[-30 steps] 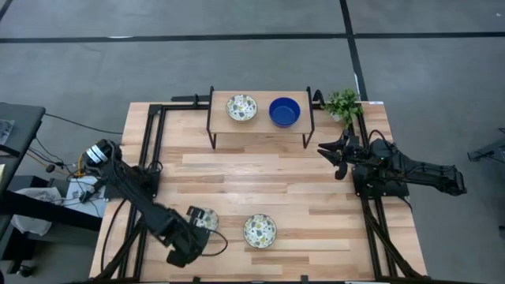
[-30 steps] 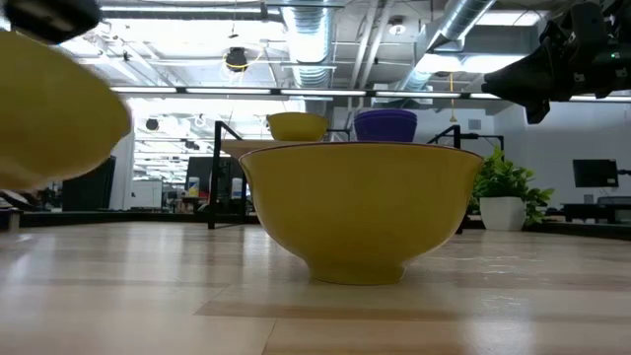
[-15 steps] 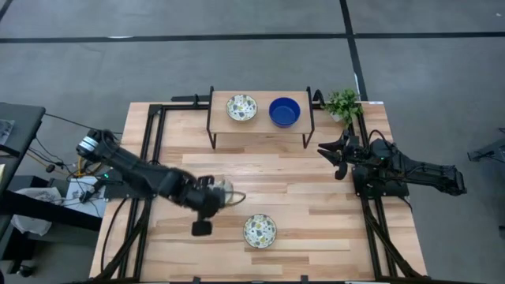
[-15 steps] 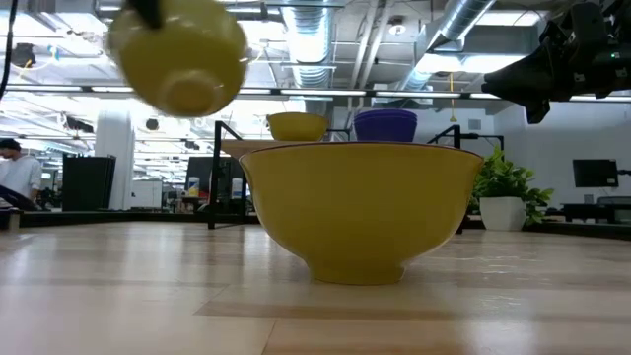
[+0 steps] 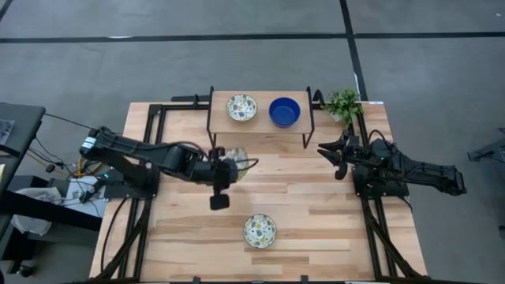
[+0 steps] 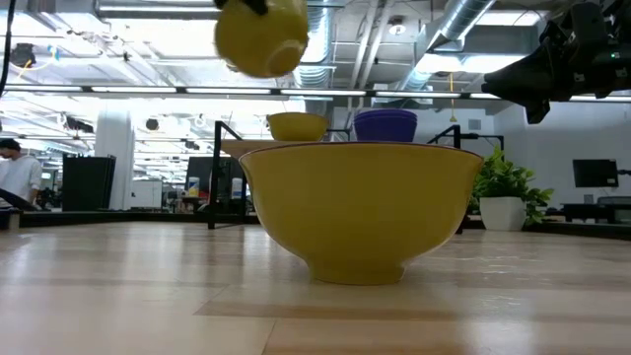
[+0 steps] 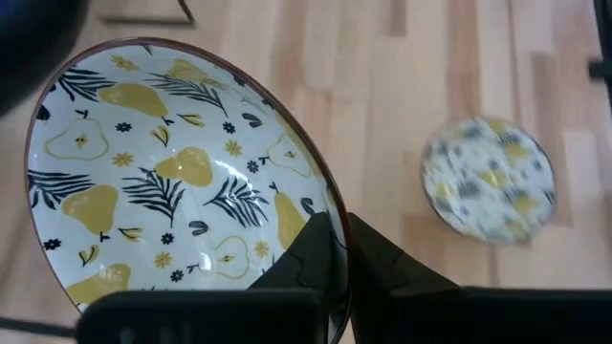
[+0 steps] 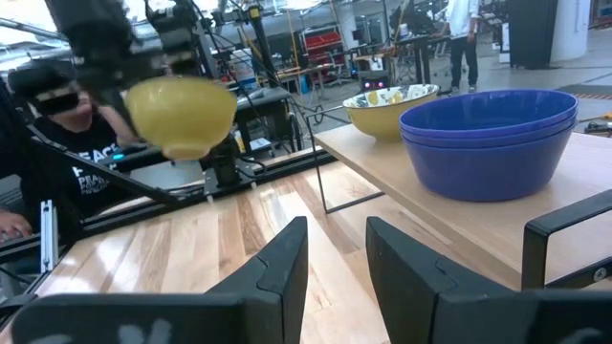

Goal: Pick & Place Mini bowls
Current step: Stack the left white patterned bowl on the white patterned bowl on the shelf

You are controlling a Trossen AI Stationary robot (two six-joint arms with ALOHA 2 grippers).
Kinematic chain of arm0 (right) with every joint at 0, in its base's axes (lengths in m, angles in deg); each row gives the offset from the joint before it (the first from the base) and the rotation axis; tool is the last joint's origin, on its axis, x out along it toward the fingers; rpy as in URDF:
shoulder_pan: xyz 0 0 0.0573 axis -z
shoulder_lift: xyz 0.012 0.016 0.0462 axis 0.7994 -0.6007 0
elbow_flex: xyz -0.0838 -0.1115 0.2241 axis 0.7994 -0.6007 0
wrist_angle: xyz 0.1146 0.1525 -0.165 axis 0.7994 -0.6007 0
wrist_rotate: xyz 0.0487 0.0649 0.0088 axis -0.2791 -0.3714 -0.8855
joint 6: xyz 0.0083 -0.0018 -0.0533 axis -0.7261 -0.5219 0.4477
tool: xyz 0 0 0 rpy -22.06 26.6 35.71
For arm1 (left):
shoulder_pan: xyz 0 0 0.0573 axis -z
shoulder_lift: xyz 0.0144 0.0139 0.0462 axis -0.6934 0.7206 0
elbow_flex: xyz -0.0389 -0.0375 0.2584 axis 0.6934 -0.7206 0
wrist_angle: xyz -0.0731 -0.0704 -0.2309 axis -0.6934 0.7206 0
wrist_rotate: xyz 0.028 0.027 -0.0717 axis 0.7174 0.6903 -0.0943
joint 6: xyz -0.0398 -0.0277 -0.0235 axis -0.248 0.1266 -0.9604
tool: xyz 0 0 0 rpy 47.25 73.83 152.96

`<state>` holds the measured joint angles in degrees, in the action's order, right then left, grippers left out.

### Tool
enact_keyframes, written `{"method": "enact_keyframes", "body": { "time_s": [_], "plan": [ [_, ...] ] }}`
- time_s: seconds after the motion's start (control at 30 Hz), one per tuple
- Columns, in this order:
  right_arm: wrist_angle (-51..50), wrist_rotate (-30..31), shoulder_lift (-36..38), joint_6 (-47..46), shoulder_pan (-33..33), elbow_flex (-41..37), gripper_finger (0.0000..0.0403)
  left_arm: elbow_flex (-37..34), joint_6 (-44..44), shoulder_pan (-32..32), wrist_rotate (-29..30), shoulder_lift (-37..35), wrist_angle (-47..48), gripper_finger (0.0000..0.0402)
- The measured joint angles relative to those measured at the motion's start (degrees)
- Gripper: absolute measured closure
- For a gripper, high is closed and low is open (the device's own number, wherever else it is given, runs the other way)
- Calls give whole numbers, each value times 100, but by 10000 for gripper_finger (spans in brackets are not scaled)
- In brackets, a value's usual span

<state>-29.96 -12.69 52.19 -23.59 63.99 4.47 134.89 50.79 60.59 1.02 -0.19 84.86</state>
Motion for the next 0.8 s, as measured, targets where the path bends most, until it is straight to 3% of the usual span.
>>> {"method": "enact_keyframes", "body": {
  "time_s": [0.33,0.8],
  "plan": [
    [0,0,0,-4,0,-2,305,1036,685,-801,23,493,164,392],
    [-1,1,-1,0,0,-1,305,2882,704,-1695,391,1316,1255,392]
  ]
}}
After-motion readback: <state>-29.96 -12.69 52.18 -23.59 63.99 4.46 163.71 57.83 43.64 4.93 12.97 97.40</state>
